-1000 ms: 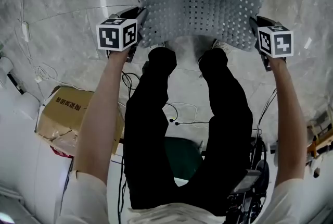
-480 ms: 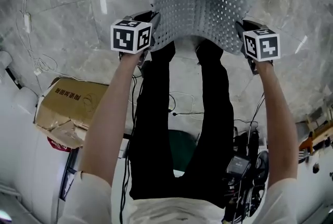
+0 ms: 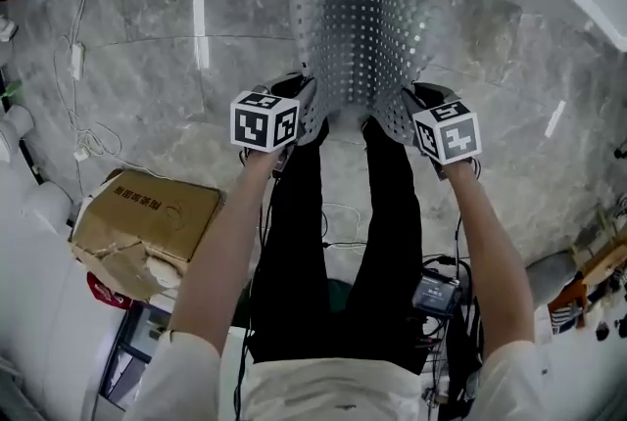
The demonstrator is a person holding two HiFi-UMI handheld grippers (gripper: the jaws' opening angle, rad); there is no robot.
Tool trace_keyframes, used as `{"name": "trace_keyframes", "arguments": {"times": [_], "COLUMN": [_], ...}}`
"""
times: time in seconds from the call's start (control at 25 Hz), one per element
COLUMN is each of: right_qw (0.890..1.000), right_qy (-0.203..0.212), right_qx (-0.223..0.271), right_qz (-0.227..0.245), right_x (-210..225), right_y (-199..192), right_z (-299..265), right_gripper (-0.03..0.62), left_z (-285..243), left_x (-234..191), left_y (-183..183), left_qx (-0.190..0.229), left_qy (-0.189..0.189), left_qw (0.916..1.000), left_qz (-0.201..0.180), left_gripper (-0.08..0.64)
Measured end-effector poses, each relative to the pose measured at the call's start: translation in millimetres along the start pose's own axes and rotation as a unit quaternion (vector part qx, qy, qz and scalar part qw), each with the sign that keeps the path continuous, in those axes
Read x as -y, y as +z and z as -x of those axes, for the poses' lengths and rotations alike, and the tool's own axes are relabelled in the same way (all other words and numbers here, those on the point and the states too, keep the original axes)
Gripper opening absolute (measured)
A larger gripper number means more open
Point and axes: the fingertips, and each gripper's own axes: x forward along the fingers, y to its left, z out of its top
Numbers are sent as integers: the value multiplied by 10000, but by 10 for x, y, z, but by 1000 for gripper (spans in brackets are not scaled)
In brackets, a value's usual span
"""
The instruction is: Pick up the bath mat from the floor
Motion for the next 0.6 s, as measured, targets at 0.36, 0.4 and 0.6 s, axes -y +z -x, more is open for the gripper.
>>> {"name": "trace_keyframes", "arguments": {"times": [0.36,0.4,0.6], "right_qw": [9931,9919,9859], "right_qy": [-306,-336,-519], "right_qx": [757,822,1275], "right_qz": [840,907,949], "right_x": [-490,-555,-786], "right_y": [659,705,997], "right_z": [1192,1331,2017], "right_gripper": [52,52,51], "left_z": [990,1110,1652], "left_x": [725,815,1299], "left_y": [757,831,1201], "left_qx": [784,858,1131], "left_qy": [-223,-257,-328], "left_qw": [9960,9952,9899], "left_qz": [-372,-396,-788], "left_gripper": [61,61,60]}}
